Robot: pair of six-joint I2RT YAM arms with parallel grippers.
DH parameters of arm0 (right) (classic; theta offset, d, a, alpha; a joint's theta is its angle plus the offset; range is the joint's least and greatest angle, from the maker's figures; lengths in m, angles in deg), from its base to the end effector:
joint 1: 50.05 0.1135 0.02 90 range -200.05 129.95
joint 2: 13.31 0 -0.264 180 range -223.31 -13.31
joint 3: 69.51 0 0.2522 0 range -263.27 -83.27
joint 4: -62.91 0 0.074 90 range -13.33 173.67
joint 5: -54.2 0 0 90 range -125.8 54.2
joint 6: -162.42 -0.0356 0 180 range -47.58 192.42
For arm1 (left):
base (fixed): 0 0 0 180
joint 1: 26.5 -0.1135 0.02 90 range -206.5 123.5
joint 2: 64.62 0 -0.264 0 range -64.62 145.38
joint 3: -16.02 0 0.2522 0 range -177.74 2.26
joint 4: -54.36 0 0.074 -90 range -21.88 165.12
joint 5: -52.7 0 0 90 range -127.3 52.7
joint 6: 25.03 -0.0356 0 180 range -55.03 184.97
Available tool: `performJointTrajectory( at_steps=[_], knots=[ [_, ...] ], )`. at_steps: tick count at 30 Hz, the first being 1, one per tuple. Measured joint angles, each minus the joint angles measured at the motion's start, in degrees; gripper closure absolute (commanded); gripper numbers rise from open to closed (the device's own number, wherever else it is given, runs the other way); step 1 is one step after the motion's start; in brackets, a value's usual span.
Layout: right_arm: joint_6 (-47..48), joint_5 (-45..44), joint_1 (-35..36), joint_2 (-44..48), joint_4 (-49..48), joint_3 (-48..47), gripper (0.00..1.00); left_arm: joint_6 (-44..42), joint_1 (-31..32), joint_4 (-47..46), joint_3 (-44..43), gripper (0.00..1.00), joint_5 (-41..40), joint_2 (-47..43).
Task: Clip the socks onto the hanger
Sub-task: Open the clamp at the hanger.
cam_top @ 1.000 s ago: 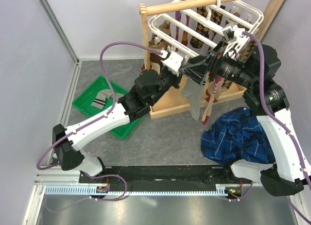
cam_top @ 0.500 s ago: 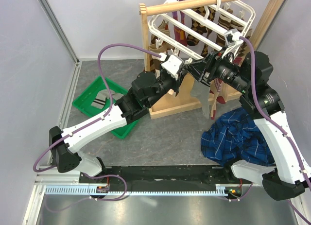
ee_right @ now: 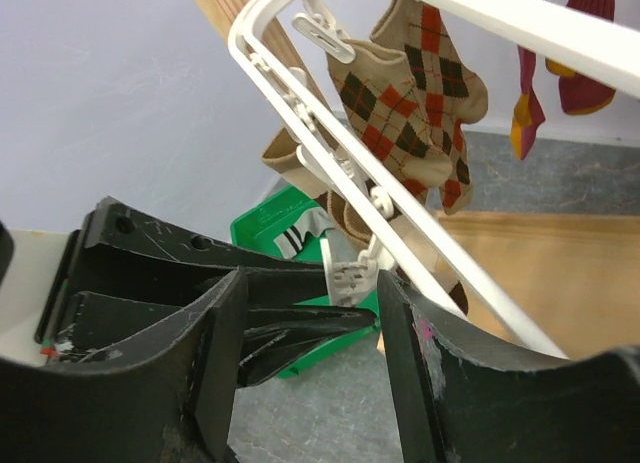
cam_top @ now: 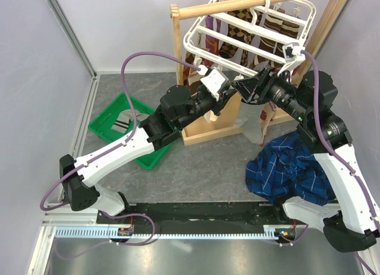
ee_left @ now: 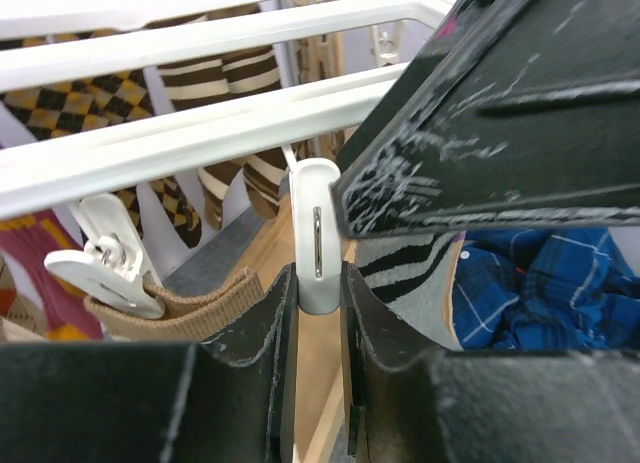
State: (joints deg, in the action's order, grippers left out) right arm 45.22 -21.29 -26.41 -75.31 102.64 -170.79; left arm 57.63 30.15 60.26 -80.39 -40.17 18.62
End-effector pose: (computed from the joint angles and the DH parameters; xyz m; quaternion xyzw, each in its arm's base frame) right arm 0.1794 0.0883 0.5054 -0.0670 0.7066 0.3809 0.5926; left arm 0.1901 -0.2857 0.4470 0.3341 0.5702 -0.2979 0.6888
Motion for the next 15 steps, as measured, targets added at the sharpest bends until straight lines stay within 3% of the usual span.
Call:
performJointTrajectory(
  at_steps=[15],
  knots=[
    [-3.67, -9.14, 0.0, 4.9, 3.65, 2.47, 0.33, -6.23, -0.33, 0.55, -1.9, 0.98, 7.56, 1.27]
  ],
)
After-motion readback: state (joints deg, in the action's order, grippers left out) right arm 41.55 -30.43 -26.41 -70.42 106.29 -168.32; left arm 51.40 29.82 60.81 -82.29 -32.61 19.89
